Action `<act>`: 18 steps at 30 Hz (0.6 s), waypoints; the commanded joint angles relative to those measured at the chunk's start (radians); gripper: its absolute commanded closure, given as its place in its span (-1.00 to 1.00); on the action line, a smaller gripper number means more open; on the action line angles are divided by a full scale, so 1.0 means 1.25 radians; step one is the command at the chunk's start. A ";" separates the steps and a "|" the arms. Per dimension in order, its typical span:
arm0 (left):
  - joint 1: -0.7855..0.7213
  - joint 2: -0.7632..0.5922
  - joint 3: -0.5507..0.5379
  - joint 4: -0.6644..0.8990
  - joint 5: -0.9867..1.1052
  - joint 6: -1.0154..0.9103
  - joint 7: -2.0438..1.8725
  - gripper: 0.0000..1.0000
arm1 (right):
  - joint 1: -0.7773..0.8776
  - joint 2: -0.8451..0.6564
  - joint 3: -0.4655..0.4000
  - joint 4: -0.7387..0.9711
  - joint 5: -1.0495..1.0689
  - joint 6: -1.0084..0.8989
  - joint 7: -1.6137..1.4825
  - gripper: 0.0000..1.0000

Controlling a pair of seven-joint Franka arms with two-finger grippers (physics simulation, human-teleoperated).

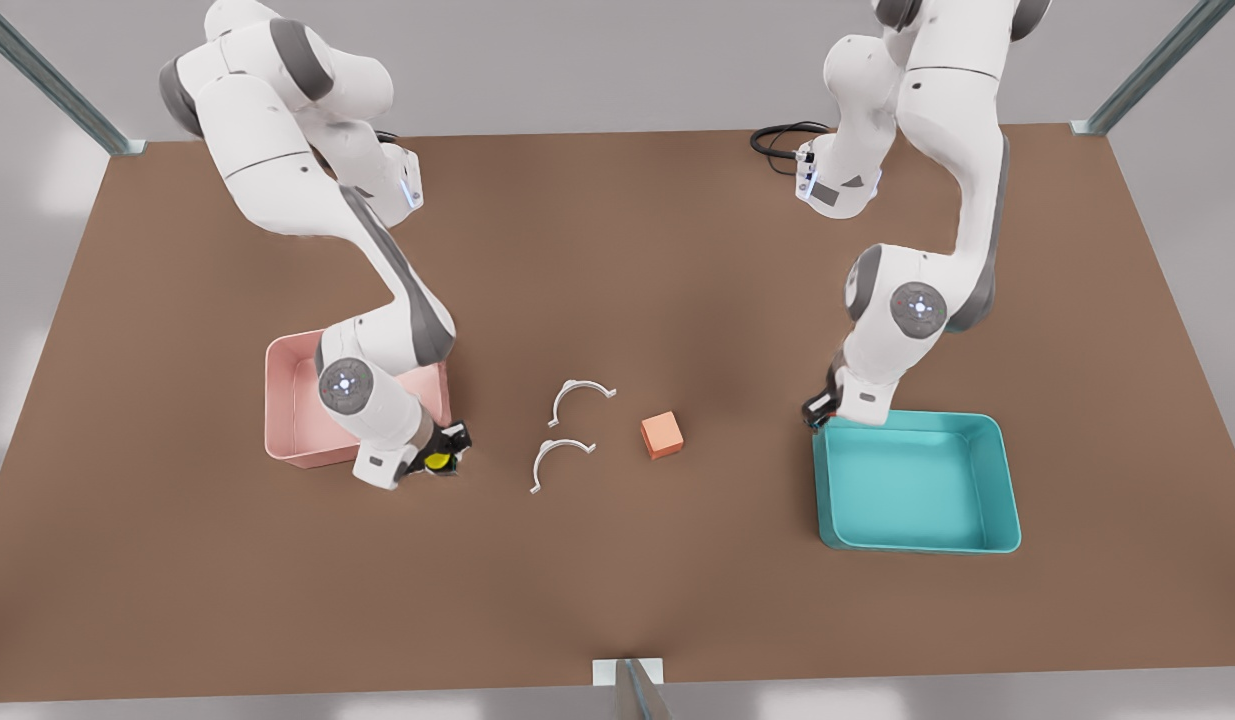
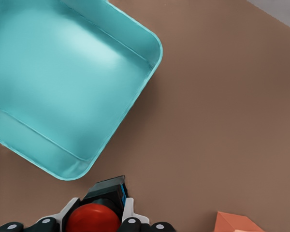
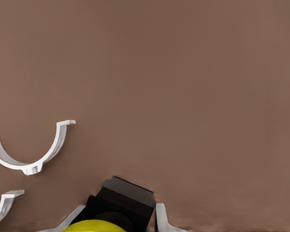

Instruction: Place the red button in the blue storage box with the left arm, and place the yellow button in the pink storage box with the right arm

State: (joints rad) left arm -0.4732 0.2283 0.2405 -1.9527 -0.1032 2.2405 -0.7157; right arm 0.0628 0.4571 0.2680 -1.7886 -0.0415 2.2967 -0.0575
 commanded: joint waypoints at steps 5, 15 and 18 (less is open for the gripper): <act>0.098 0.111 0.085 0.151 -0.046 -0.176 0.481 -0.02 | -0.217 -0.183 0.119 -0.270 -0.002 0.061 -0.086 -0.16; 0.123 0.290 0.082 0.357 -0.105 -0.197 0.428 -1.00 | -0.275 -0.231 0.150 -0.434 0.000 0.136 -0.096 -0.95; 0.078 0.092 0.079 0.363 -0.017 -0.329 0.589 -1.00 | -0.272 -0.212 0.150 -0.254 0.000 0.001 -0.090 -1.00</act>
State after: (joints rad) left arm -0.3683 0.3951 0.3409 -1.4988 -0.1946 1.9614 -0.3407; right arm -0.2773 0.1874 0.4548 -2.1522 -0.0447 2.3889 -0.1255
